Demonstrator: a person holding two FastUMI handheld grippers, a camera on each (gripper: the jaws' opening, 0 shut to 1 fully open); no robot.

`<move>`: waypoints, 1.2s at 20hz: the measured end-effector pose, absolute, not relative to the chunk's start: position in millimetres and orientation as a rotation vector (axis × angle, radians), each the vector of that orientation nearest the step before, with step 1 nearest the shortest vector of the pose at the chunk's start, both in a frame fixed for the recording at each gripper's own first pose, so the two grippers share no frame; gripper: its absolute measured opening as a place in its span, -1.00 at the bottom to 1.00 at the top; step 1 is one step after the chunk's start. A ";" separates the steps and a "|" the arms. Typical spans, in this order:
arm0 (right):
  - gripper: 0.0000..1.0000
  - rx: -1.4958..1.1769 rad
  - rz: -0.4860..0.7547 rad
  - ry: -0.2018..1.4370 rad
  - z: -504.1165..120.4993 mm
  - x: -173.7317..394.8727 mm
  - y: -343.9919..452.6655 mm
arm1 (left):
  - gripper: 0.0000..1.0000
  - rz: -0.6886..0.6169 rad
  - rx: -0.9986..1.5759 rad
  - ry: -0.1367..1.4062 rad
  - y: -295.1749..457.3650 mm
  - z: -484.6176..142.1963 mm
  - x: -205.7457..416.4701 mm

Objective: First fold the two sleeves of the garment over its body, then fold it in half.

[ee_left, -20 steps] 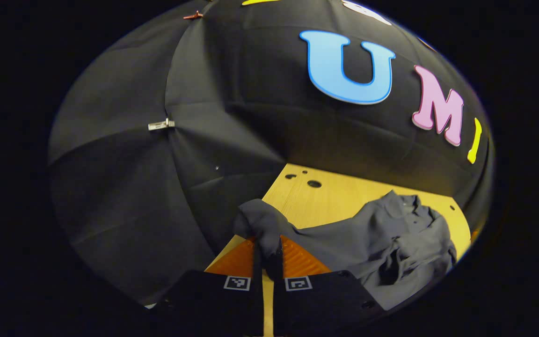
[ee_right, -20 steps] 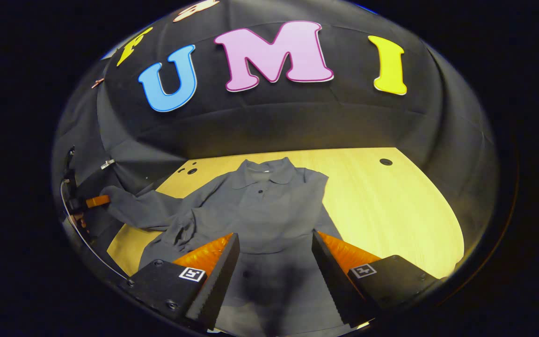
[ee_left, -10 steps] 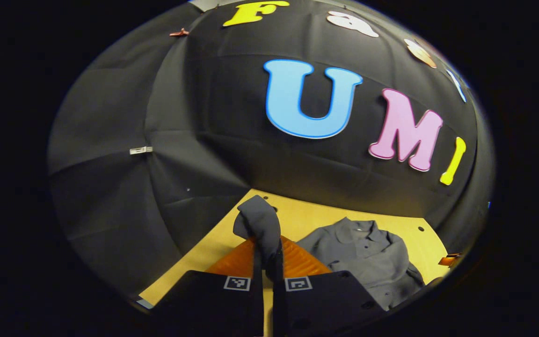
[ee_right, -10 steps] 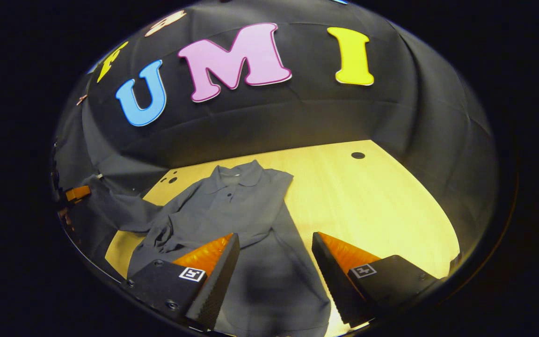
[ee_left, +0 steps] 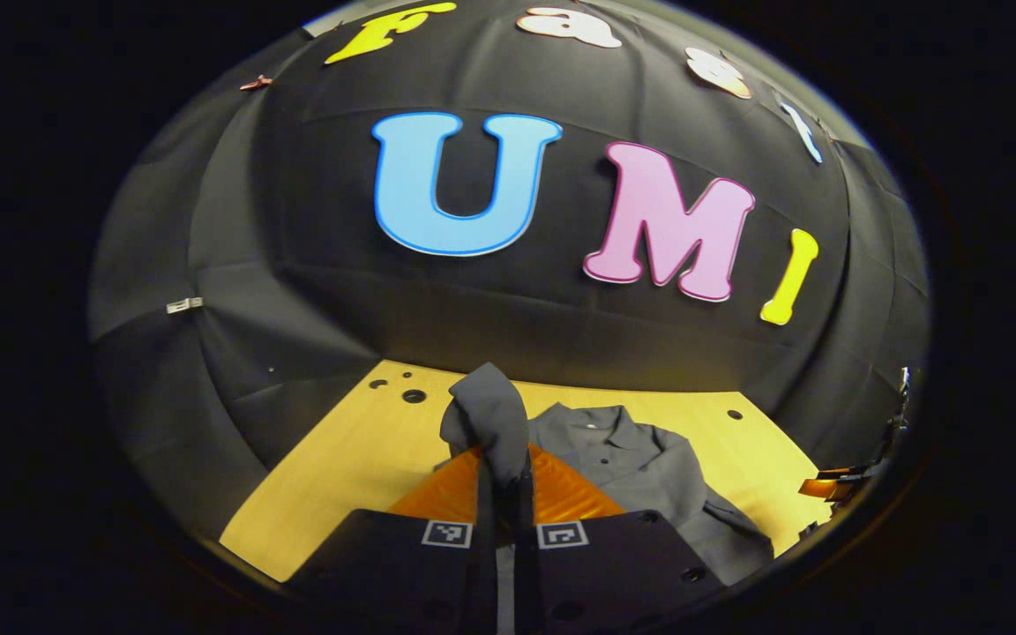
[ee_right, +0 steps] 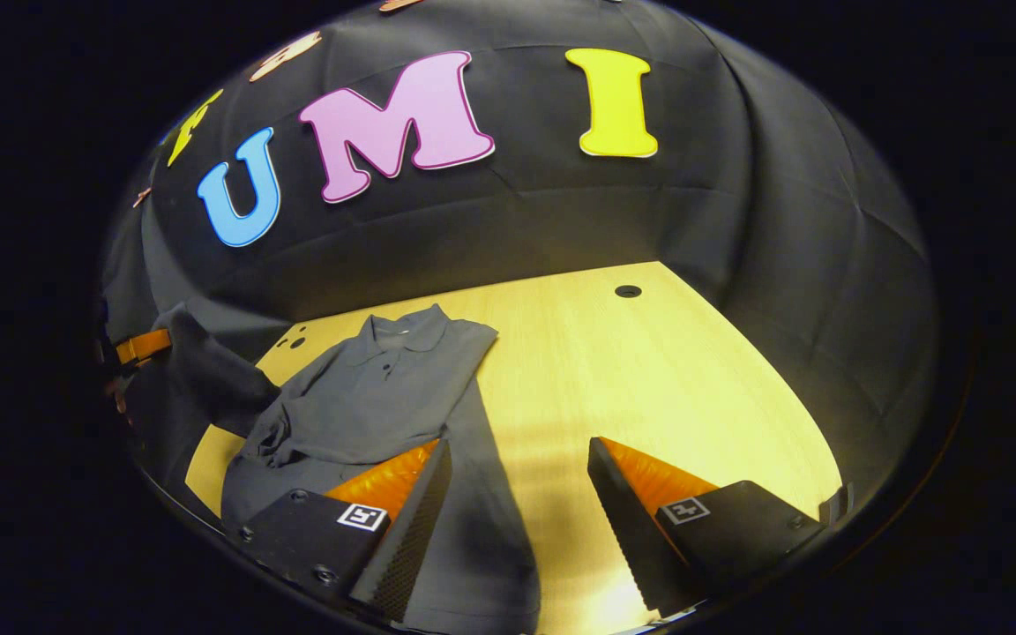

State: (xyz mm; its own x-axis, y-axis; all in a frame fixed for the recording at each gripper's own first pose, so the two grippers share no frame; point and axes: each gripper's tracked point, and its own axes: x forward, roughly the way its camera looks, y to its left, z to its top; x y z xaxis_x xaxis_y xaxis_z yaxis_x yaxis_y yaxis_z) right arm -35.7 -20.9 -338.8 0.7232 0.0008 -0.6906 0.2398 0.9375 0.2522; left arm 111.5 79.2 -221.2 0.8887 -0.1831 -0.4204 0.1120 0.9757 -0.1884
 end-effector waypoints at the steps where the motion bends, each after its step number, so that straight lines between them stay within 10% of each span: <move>1: 0.92 0.341 -0.135 0.757 -341.9 -36.3 -27.0 | -0.75 -0.172 -0.163 0.454 63.5 -221.1 112.9; 24: 0.92 0.368 -0.082 0.869 -400.5 -52.4 -81.1 | -0.65 -0.346 -0.029 0.718 -143.1 -387.1 106.4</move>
